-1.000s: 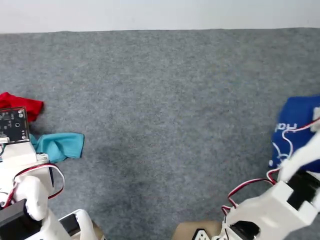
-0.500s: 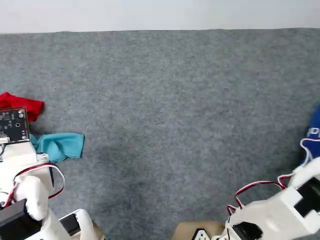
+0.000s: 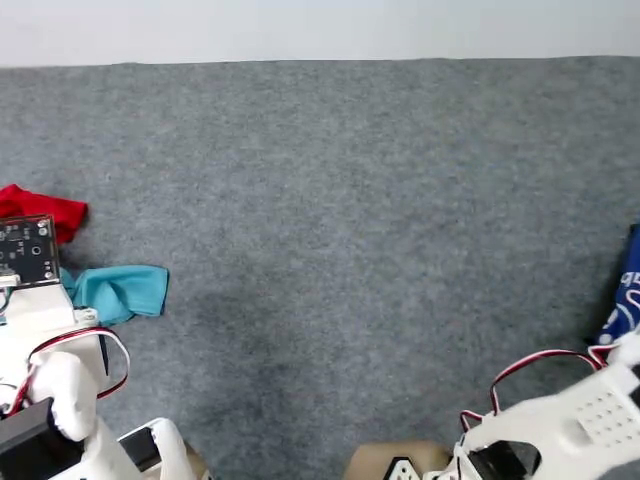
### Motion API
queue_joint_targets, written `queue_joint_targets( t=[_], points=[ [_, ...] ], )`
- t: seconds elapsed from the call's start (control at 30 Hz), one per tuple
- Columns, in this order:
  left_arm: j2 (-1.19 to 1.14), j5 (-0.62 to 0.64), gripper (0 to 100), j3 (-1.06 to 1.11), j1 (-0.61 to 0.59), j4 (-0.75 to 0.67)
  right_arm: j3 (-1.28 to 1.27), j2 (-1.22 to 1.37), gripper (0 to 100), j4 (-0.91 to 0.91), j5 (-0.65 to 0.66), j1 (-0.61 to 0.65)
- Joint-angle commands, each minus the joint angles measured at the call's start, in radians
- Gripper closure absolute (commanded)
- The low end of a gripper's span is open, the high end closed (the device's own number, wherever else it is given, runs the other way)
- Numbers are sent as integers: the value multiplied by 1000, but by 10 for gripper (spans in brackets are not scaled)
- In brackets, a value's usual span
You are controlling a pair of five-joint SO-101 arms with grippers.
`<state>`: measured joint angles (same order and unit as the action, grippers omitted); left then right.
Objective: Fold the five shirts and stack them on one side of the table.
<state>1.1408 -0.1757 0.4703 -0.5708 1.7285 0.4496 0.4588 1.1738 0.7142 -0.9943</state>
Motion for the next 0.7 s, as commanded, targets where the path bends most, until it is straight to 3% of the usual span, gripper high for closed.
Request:
queue_joint_targets(
  t=[0.0, 0.2, 0.5, 0.67],
  points=[
    [5, -6, 998, -2, 2, 15, 32, -12, 931, -50, 89, -41],
    [5, -5, 998, -2, 2, 15, 32, -13, 742, -53, 103, -91],
    [5, -5, 998, -2, 2, 15, 34, -99, 738, -48, 101, -76],
    [5, -5, 998, -2, 2, 15, 29, -148, 746, 39, 101, -28]
  ],
)
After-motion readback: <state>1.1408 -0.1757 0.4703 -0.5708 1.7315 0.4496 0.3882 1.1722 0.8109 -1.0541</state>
